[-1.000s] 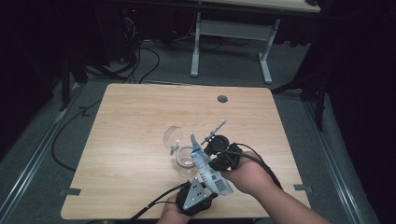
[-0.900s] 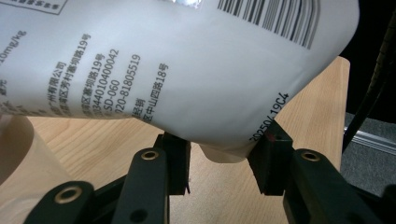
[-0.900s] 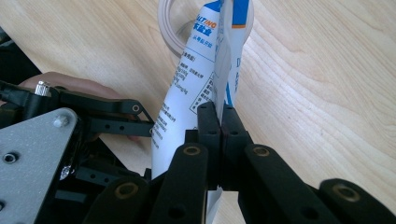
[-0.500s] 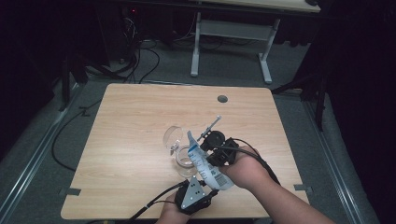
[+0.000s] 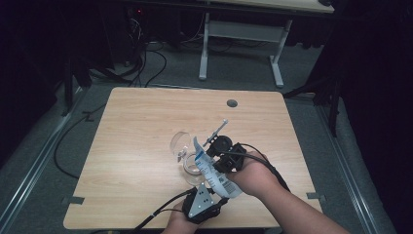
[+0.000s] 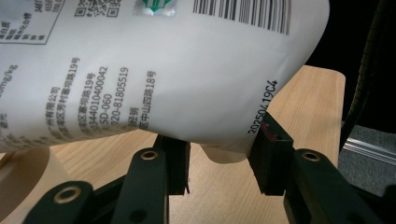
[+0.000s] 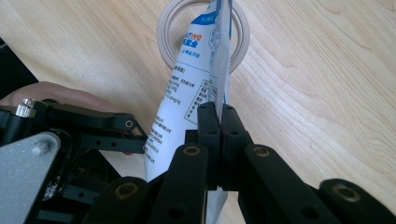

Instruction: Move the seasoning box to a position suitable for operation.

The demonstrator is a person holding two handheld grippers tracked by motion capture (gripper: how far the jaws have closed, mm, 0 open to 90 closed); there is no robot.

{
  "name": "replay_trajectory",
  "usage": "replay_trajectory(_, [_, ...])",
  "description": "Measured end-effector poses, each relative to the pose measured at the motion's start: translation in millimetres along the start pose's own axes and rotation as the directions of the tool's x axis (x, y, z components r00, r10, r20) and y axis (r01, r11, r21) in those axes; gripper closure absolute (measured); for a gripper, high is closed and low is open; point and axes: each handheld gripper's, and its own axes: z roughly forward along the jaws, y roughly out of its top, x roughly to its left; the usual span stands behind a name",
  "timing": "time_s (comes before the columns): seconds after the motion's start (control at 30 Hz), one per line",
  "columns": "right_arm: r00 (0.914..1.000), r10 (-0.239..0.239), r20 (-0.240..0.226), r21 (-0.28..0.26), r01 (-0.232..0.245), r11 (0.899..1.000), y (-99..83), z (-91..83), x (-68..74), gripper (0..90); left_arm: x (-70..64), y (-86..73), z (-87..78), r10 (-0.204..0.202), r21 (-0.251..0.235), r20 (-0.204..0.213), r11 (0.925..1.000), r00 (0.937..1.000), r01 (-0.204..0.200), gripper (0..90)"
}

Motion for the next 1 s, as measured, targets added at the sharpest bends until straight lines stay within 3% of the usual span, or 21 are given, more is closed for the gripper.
replay_trajectory(1.0, [0.9998,-0.02,-0.003,0.002,0.02,1.0,12.2,0.3,1.2,90.0,6.2,6.1,-2.4,-0.019,-0.014,0.026,0.9997,0.9995,0.019,61.6])
